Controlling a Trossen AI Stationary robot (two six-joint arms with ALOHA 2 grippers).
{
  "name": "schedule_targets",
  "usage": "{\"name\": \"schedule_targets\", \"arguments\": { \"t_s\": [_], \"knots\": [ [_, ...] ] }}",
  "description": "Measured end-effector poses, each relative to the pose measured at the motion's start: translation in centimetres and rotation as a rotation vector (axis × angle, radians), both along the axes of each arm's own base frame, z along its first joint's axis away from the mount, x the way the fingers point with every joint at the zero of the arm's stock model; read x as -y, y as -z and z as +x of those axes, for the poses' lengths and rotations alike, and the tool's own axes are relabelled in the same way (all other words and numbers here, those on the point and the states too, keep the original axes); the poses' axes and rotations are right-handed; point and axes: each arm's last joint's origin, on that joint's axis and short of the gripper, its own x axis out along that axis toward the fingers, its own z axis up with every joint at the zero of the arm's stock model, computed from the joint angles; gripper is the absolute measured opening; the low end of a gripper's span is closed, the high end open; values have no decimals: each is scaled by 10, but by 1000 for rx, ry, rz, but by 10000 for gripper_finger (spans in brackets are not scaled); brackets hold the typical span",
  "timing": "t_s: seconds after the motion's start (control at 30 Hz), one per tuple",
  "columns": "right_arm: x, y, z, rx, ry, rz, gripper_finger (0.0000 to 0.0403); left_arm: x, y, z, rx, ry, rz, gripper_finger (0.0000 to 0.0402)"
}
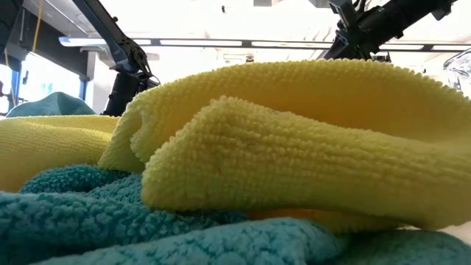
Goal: Sort microfiber towel by color & place in baskets
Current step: Put the yellow towel into the top transparent bin, then put the blue towel into the bottom transparent bin
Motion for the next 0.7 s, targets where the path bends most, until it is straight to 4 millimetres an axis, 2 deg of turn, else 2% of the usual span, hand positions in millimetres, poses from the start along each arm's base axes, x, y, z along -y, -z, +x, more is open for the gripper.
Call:
{"name": "schedule_targets", "arguments": {
  "t_s": [0.27,0.4,0.53,0.7],
  "knots": [
    [0,0,0,3,0,0,0,0,0,0,0,-35,12,81],
    [0,0,0,3,-1,0,0,0,-2,-1,-12,-45,32,101],
    [0,0,0,2,-3,-4,0,3,-16,-3,20,-74,87,103],
    [0,0,0,0,-5,-6,0,15,-49,-10,101,-129,188,103]
  ]
}}
